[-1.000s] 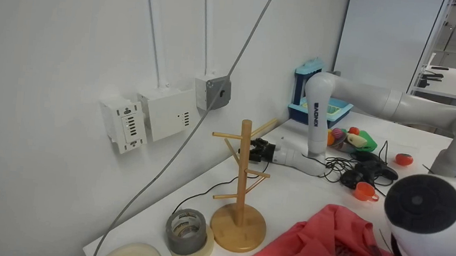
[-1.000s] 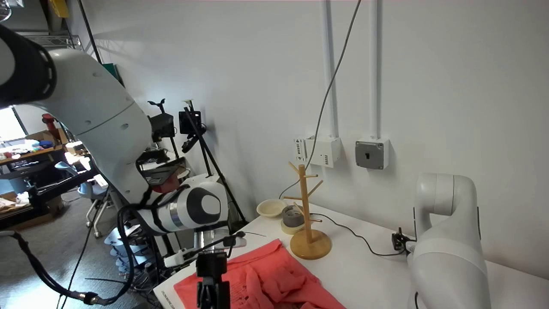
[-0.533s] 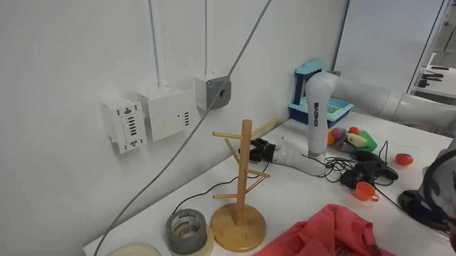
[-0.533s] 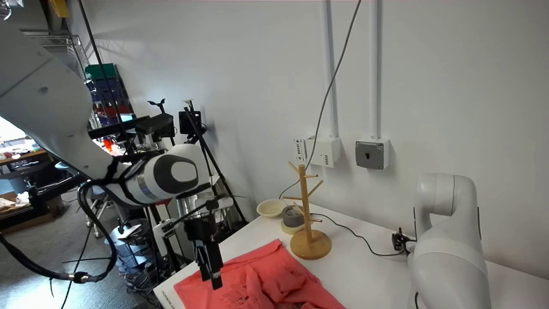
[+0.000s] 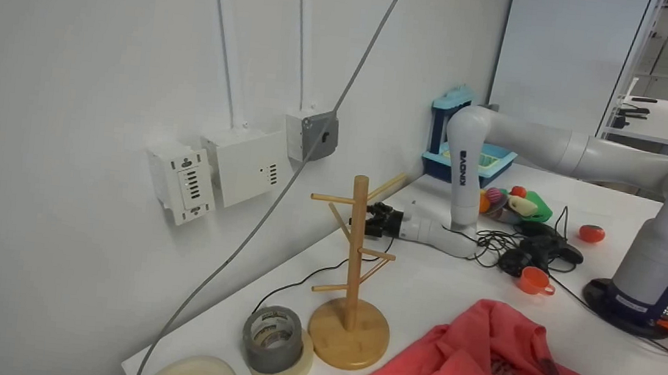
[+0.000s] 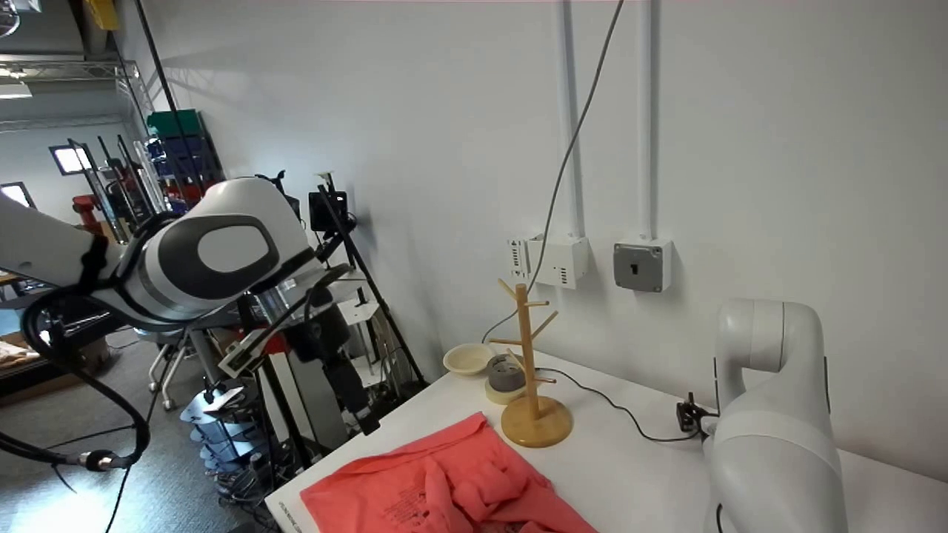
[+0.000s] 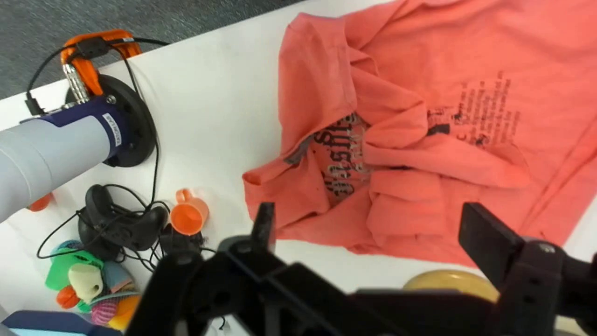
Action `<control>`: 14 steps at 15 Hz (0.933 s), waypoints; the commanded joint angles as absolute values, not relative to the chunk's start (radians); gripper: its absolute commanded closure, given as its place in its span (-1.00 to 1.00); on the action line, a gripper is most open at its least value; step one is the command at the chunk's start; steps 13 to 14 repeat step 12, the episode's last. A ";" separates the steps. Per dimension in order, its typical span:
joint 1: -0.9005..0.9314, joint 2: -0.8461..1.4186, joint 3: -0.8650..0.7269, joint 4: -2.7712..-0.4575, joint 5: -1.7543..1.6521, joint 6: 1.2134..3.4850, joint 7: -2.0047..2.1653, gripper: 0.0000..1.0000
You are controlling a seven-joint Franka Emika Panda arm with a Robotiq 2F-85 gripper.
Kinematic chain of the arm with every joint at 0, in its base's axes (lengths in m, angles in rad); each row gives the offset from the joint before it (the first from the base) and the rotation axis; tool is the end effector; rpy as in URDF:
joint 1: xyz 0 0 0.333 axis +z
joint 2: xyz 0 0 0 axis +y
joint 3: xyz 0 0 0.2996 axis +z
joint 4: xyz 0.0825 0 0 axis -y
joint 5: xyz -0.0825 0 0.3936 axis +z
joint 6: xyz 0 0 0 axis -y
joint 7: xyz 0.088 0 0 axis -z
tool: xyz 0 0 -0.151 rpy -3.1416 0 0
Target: Unfold the orange piece of clothing
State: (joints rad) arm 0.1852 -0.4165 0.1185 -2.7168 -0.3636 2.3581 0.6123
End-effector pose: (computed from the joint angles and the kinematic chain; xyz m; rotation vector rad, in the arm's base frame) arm 0.3890 0.0993 0.2958 2.8708 -0.0927 0.2599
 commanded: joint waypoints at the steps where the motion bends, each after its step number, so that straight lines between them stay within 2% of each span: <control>1: 0.143 -0.562 0.145 -2.809 -0.258 2.490 0.589 -1.00; 2: 0.127 -0.526 0.163 -2.747 -0.244 2.492 0.603 -1.00; 14: 0.098 -0.516 0.200 -2.742 -0.219 2.502 0.581 -1.00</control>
